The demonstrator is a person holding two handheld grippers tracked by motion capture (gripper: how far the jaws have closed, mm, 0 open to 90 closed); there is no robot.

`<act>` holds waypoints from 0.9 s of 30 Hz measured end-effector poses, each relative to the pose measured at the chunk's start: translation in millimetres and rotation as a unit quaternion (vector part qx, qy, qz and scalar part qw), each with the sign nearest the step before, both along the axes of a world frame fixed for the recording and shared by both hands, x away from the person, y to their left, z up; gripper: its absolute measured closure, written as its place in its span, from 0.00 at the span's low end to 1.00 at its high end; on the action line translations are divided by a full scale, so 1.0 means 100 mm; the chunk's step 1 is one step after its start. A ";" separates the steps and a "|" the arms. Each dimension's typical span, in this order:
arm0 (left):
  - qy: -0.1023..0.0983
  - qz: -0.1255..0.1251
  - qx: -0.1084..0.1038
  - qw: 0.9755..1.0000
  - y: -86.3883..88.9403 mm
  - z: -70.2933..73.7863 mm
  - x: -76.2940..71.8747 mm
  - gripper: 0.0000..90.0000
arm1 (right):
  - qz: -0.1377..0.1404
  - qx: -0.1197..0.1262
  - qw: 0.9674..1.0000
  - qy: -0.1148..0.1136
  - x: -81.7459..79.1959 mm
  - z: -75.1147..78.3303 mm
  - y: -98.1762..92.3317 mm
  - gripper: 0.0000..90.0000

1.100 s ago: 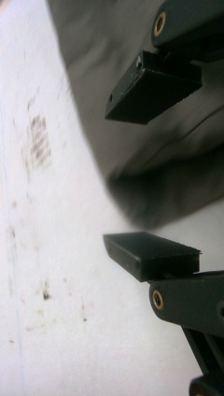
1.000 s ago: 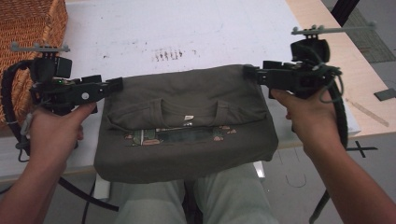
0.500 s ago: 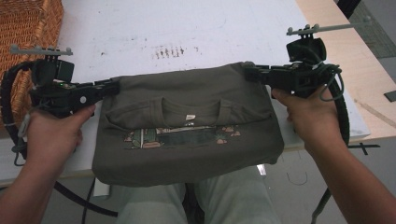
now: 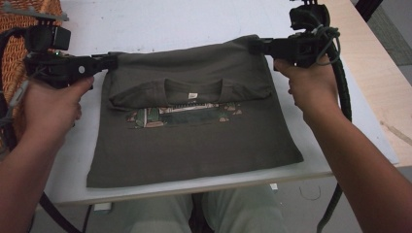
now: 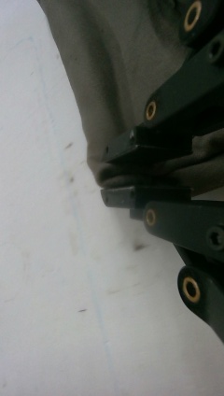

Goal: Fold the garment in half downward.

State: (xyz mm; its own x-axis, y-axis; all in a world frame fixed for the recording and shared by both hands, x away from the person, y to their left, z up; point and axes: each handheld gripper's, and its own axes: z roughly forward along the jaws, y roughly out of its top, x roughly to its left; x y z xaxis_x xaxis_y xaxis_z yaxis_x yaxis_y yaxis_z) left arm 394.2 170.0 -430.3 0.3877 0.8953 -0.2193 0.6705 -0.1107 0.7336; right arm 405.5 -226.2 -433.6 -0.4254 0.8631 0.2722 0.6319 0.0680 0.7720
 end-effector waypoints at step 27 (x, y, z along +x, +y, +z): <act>-0.045 0.028 0.064 0.997 -0.21 -0.07 -0.94 0.52 | 0.035 -0.089 0.993 -0.069 -0.90 -0.02 0.06 0.62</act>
